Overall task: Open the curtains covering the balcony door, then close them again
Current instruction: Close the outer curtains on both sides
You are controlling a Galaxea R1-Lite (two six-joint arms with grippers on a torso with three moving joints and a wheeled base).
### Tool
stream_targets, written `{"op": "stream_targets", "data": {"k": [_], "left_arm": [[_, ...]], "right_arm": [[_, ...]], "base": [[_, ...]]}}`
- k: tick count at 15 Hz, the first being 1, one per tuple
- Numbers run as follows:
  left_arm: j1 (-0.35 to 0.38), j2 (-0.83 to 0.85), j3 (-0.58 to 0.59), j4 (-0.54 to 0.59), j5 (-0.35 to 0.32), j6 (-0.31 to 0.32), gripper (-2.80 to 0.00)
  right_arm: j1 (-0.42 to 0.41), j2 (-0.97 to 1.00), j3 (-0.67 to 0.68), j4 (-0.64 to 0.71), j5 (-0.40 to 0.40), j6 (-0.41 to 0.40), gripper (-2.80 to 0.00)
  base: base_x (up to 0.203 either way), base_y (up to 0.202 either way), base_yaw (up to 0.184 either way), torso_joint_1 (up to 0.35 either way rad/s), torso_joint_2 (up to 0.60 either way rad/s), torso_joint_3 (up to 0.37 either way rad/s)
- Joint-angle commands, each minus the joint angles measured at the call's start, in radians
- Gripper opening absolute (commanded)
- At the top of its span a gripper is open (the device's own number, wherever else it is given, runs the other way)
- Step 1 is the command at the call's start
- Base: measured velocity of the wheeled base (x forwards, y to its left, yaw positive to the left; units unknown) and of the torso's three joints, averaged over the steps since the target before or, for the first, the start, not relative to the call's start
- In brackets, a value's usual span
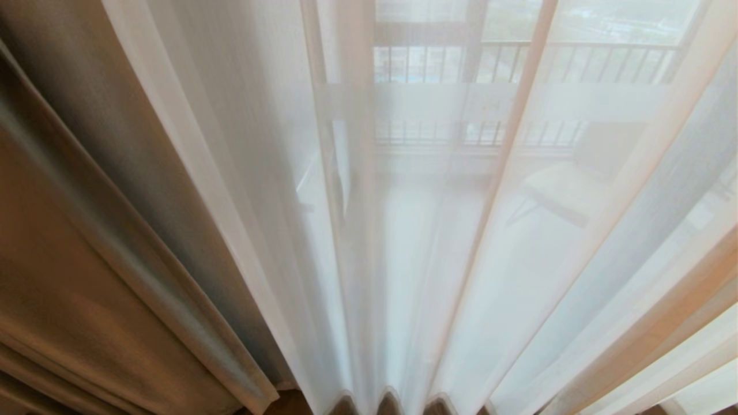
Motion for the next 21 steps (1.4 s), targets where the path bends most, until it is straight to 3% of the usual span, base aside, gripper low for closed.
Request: {"op": "stream_targets", "data": {"k": [1, 8, 21], "left_arm": [[-0.11, -0.09, 0.053, 0.011, -0.001, -0.002, -2.8], [-0.352, -0.093, 0.058, 0.016, 0.004, 0.002, -2.8], [-0.606, -0.035, 0.052, 0.017, 0.013, 0.031, -2.8]], "right_arm": [[0.0, 0.0, 0.0, -0.001, 0.0, -0.001, -2.8], [0.0, 0.0, 0.0, -0.001, 0.0, -0.001, -2.8], [0.0, 0.0, 0.0, -0.001, 0.0, -0.001, -2.8]], "base": [[0.0, 0.0, 0.0, 0.0, 0.0, 0.0], [0.0, 0.0, 0.0, 0.0, 0.0, 0.0], [0.0, 0.0, 0.0, 0.0, 0.0, 0.0]]}}
